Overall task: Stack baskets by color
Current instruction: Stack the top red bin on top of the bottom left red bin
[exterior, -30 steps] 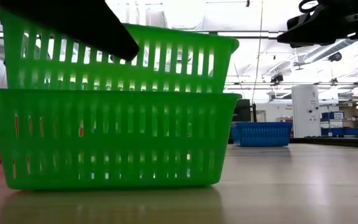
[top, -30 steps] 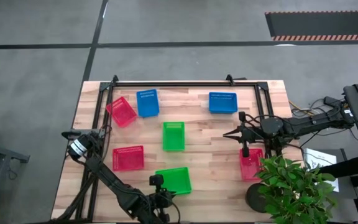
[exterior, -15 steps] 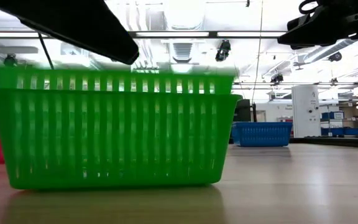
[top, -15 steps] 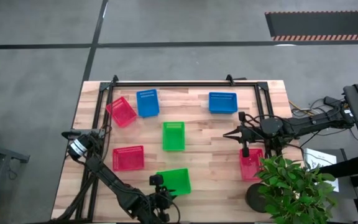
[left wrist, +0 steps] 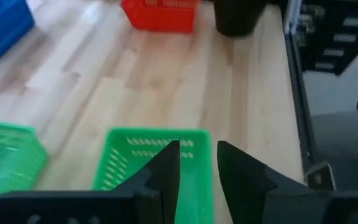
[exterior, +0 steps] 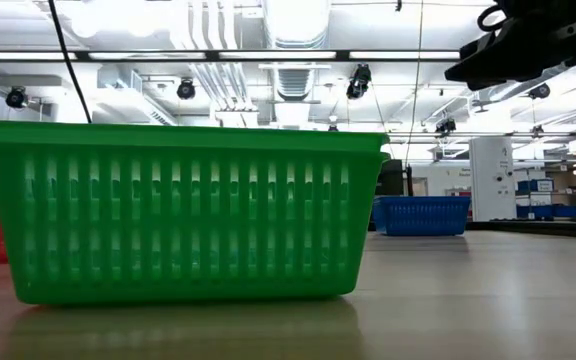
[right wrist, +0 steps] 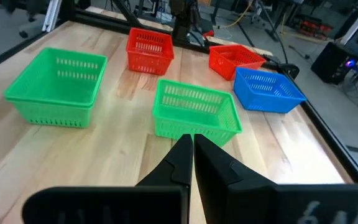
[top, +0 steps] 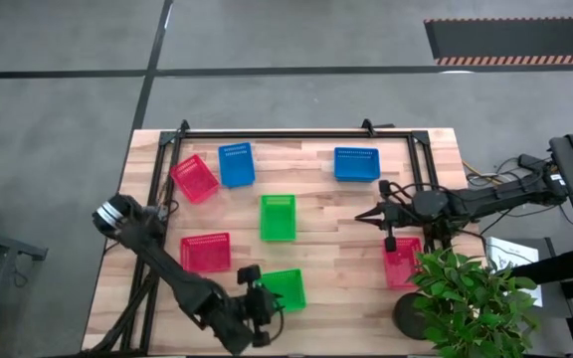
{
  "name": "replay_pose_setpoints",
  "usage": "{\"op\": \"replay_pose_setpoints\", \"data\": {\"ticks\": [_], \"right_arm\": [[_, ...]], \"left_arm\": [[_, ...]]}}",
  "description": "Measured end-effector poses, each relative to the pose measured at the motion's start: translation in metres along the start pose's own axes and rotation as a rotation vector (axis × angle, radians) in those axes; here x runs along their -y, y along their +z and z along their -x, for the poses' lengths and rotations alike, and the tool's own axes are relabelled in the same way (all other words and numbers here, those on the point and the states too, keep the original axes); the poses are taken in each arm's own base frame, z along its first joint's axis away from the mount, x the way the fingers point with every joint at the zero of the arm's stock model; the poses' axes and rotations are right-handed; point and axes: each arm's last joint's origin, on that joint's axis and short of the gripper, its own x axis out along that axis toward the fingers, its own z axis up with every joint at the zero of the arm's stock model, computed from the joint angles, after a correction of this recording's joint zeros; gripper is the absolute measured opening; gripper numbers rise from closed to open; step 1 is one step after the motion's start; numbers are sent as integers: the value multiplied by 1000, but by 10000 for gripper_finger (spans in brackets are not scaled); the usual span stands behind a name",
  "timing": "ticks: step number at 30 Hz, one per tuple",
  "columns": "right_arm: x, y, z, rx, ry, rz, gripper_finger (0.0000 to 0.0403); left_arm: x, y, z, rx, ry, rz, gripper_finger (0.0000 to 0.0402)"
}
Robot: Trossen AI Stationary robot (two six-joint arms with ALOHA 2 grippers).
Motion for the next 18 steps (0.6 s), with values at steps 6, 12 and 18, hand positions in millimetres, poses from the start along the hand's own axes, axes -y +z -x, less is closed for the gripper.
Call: {"op": "replay_pose_setpoints", "data": {"ticks": [6,12,18], "right_arm": [[-1,-1,-6,-28,5,11,9],[-1,2,-9,-40,7,30,9],[-1,2,-8,-65,13,49,9]], "left_arm": [[-35,26,23,2,23,24,90],[-80,32,32,-70,138,125,90],[-128,20,31,-198,292,278,90]]}}
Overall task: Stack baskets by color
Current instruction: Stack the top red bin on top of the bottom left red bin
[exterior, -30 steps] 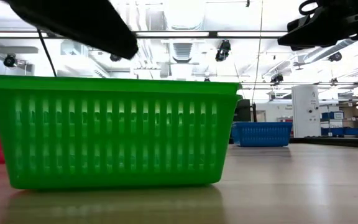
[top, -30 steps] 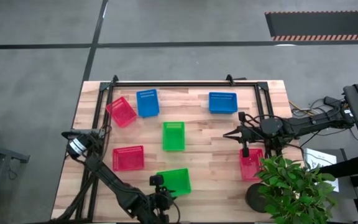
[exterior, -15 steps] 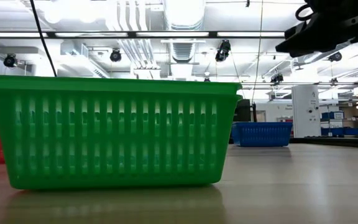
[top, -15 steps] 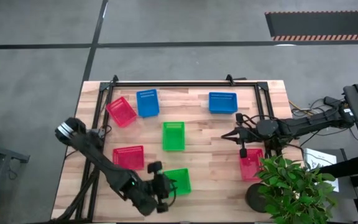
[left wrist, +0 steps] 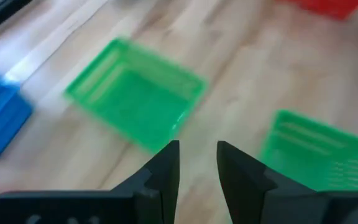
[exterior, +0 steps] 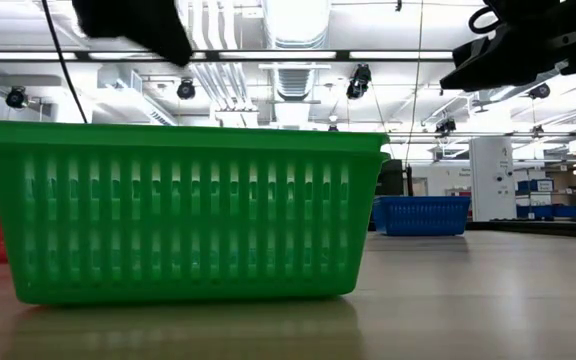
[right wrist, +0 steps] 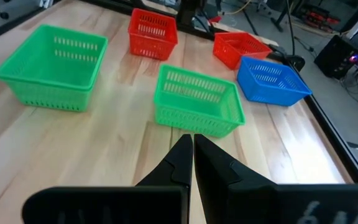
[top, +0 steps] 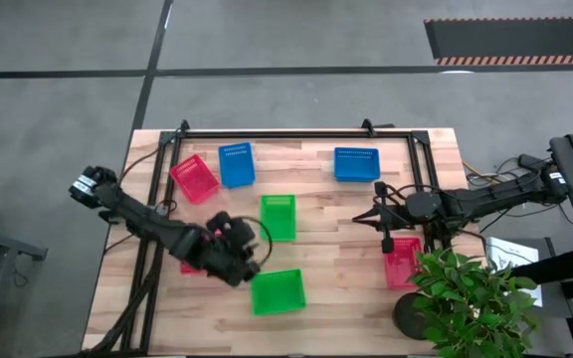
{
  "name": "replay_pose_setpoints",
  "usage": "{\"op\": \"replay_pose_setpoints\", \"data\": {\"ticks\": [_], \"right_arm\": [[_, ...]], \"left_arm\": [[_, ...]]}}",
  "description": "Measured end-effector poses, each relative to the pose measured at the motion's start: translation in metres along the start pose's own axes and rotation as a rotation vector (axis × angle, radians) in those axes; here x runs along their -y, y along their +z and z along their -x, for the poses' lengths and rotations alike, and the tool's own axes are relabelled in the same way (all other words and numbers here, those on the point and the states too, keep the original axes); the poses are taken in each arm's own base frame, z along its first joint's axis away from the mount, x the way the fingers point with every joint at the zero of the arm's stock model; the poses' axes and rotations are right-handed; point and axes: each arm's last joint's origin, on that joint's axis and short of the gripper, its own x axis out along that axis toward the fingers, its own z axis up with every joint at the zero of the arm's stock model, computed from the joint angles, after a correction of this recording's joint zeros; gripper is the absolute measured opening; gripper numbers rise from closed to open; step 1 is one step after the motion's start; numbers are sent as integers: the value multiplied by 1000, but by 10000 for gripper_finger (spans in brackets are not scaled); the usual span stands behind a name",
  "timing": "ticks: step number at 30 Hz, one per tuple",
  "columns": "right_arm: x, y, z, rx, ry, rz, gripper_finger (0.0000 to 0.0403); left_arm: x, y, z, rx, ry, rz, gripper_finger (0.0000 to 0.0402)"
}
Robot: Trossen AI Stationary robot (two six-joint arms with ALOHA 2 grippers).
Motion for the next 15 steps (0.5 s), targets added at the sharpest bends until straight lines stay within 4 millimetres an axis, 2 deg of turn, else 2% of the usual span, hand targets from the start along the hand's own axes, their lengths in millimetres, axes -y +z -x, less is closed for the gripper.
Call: {"op": "replay_pose_setpoints", "data": {"ticks": [6,9,12,15], "right_arm": [[0,0,0,-4,1,19,9],[0,0,0,-4,0,25,9],[0,-1,0,-6,0,27,9],[0,-1,0,-10,1,24,9]], "left_arm": [[-45,0,-19,-171,131,113,90],[-63,0,-29,-275,183,105,90],[-85,-3,-34,-407,268,72,90],[-108,-1,-35,-505,406,110,90]]}}
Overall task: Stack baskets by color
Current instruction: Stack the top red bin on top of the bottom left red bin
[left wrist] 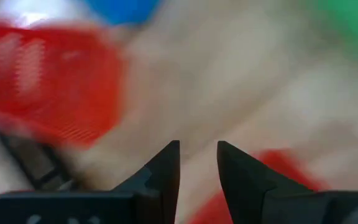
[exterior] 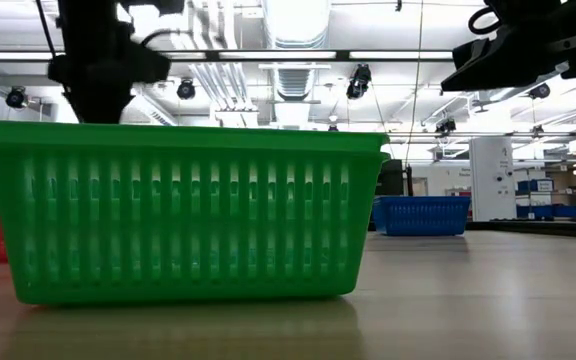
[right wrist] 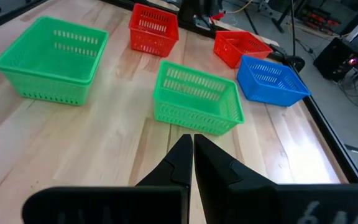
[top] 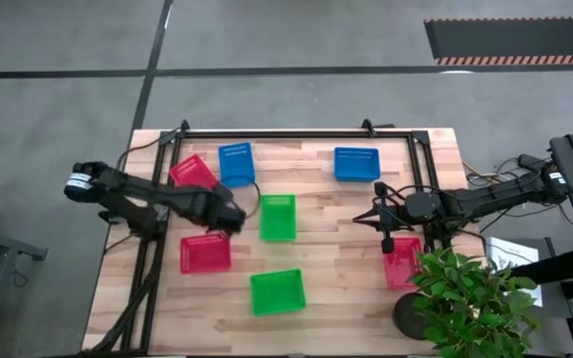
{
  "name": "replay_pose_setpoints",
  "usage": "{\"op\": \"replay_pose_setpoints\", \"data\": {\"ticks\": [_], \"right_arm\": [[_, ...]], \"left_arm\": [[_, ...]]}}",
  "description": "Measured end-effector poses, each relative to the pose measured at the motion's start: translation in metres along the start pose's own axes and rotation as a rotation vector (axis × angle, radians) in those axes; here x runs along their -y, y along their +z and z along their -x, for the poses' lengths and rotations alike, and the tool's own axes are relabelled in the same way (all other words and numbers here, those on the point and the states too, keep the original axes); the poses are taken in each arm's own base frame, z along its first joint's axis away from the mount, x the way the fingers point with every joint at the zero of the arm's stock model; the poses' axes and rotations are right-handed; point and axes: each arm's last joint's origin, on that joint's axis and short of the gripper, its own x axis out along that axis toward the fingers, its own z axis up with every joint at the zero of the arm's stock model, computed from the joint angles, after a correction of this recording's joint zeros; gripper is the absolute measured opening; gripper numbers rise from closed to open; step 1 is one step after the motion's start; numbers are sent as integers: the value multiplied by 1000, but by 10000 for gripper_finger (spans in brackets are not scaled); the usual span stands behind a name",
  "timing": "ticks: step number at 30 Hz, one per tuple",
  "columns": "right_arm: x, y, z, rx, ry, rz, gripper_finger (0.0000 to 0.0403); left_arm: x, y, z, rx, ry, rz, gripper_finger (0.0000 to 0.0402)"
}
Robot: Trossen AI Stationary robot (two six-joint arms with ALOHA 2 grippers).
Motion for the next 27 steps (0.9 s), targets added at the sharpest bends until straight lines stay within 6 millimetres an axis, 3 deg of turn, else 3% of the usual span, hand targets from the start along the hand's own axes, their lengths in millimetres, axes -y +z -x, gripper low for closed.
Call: {"op": "replay_pose_setpoints", "data": {"ticks": [5,14,23,27], "right_arm": [[0,-1,0,-11,2,-11,9],[2,-1,0,-28,-75,-10,9],[6,2,1,-34,-183,67,9],[7,2,2,-31,-184,76,9]], "left_arm": [[-29,17,-11,-131,108,-26,90],[-66,60,-32,-230,-94,6,100],[-81,73,-41,-205,-201,-239,182],[-84,80,-47,-157,-198,-143,193]]}}
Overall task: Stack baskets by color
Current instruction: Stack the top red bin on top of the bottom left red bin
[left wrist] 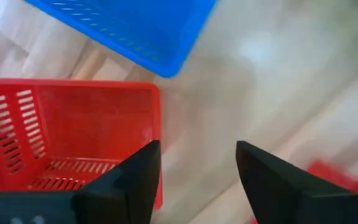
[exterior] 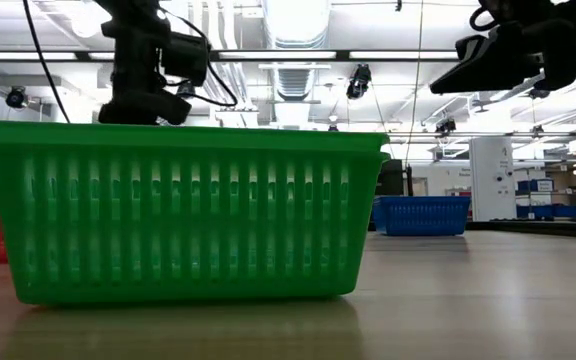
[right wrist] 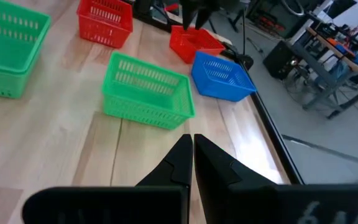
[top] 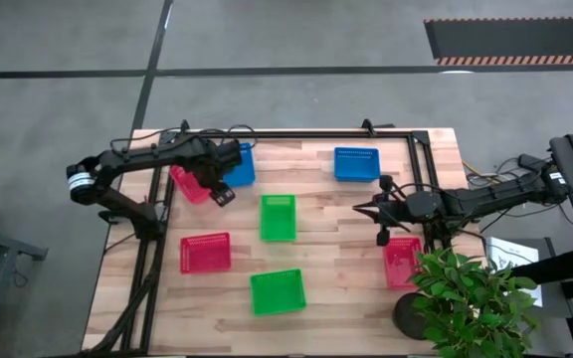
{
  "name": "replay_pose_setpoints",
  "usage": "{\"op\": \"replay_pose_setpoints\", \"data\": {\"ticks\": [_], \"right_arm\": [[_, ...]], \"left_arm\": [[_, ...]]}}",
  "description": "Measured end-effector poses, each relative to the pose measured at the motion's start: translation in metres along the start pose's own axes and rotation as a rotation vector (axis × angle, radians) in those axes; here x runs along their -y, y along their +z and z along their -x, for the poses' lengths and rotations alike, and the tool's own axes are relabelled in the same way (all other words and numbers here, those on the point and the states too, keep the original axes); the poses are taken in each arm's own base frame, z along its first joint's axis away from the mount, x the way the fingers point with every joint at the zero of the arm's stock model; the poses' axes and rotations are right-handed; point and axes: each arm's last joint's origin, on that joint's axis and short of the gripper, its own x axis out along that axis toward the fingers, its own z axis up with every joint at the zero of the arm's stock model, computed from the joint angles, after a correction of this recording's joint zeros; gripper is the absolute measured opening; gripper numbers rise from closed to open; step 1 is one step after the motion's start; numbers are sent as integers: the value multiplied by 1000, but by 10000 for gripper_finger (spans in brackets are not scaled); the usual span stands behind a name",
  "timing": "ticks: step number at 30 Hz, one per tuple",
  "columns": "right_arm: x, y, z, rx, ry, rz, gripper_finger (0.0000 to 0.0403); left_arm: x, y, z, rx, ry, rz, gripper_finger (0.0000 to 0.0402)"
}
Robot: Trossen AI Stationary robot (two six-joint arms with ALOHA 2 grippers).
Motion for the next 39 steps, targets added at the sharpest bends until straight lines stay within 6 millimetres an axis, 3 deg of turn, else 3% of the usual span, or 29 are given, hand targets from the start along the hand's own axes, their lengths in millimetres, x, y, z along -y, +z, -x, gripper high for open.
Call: {"op": "replay_pose_setpoints", "data": {"ticks": [5,11,23,31,39], "right_arm": [[-1,-2,-1,-16,5,-19,9],[-2,-5,-1,-45,15,-54,9],[-2,-6,-1,-61,18,-74,9],[-2,-7,-1,-63,18,-81,9],[-2,-7,-1,-63,18,-81,9]], "left_arm": [[-1,0,-3,0,11,31,185],[-3,-10,-16,-49,33,-153,168],[-6,-22,-47,-60,108,-128,166],[-7,-22,-51,-43,131,-102,164],[-7,-22,-51,-43,131,-100,99]]}}
